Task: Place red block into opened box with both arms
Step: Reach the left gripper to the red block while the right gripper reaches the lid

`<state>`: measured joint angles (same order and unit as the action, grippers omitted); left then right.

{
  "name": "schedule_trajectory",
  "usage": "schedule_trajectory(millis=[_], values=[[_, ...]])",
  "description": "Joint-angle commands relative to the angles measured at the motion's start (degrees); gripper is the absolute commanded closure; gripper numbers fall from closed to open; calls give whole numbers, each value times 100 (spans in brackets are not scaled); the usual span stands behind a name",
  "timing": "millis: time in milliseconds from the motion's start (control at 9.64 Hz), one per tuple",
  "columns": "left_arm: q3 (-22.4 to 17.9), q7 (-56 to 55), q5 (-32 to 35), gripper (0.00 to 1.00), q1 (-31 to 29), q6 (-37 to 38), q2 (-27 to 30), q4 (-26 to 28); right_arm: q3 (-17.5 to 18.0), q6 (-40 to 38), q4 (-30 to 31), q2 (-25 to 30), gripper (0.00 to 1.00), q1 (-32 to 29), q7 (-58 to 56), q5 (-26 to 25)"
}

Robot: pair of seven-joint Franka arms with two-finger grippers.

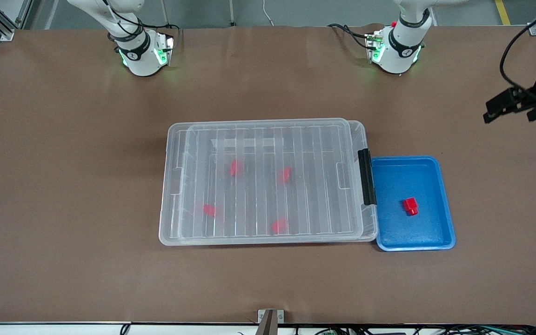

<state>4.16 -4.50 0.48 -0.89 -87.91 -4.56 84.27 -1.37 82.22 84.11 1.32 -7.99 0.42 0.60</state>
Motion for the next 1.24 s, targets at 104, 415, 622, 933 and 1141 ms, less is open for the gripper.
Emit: schedule_trajectory(millis=[104, 415, 622, 933, 1141], values=[[32, -103, 224, 0, 11, -1451, -546, 894, 197, 56, -26, -351, 0, 383, -17, 36], [32, -331, 224, 0, 37, -3097, -948, 1838, 225, 1037, 79, -1166, 0, 1613, 1086, -51], [32, -690, 224, 0, 89, -3504, -1510, 1918, 225, 1829, 246, -1807, 0, 2089, 1529, -60], [23, -1610, 531, 0, 177, -4362, -2389, 1953, 225, 2804, 754, -2267, 0, 2477, 1557, -341], [32, -2106, 733, 1, 204, -4803, -2794, 1944, 225, 3325, 1141, -2338, 0, 2635, 1557, -550]])
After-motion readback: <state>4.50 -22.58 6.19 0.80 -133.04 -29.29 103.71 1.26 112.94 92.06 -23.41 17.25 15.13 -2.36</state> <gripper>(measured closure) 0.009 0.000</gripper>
